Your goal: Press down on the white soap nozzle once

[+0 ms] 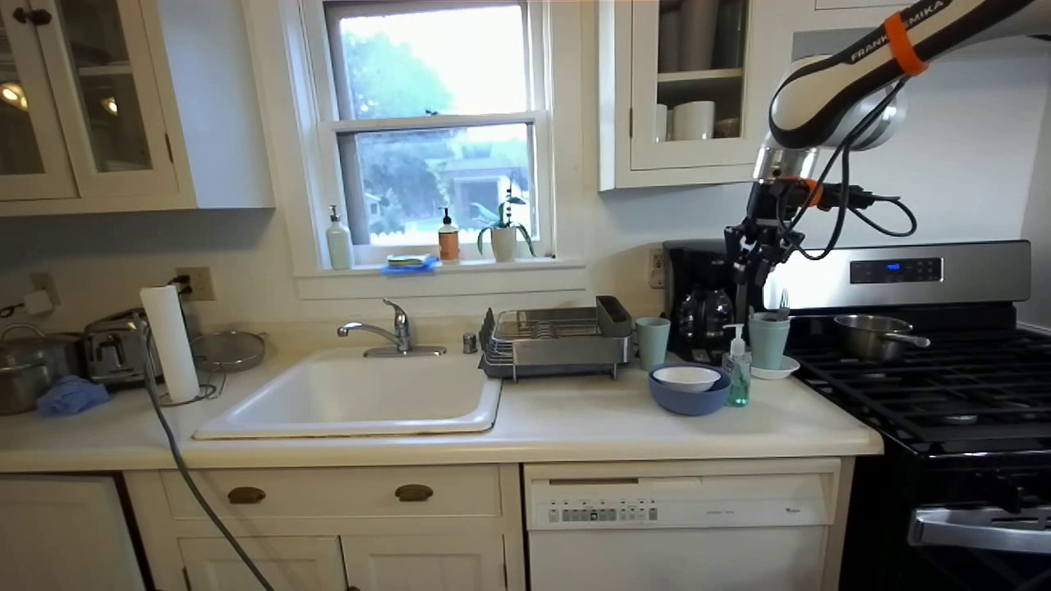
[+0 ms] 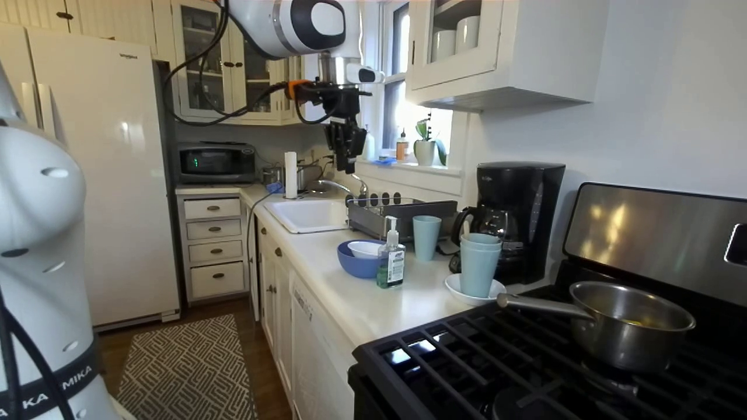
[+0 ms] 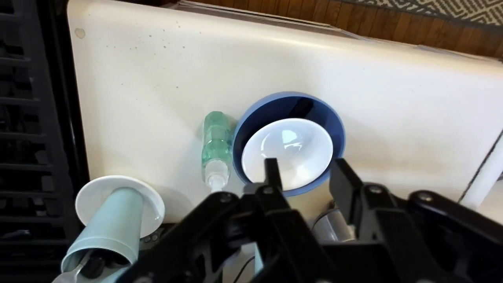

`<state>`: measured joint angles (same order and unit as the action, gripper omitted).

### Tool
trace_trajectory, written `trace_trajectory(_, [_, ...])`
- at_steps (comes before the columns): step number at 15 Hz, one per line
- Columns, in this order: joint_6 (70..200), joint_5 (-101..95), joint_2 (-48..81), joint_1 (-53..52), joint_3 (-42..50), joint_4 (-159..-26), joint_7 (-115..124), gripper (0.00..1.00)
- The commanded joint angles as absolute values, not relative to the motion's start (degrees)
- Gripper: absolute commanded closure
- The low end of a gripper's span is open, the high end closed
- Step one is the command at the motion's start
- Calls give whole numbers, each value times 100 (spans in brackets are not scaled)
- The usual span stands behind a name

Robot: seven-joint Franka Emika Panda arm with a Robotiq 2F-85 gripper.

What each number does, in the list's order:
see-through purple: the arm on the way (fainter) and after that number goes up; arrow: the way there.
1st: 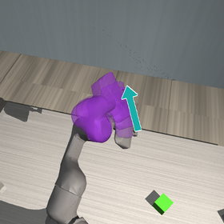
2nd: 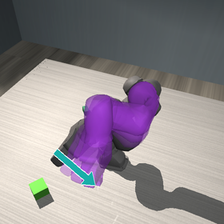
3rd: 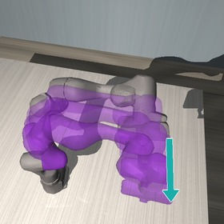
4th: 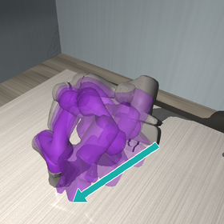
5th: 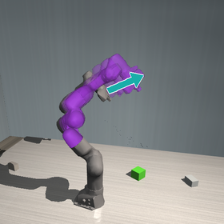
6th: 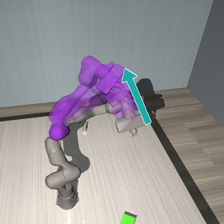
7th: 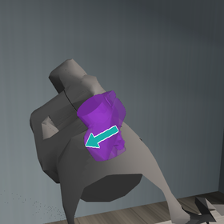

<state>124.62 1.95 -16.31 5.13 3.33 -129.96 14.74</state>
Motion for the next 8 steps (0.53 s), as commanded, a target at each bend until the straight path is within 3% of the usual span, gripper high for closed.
trace_trajectory(1, [12566,-33,-1206,713,266,-12633,2012,91])
trace_trajectory(2, [12586,-75,-1129,734,263,-12587,2108,99])
trace_trajectory(8, [12979,-1098,-694,809,222,-12483,3086,100])
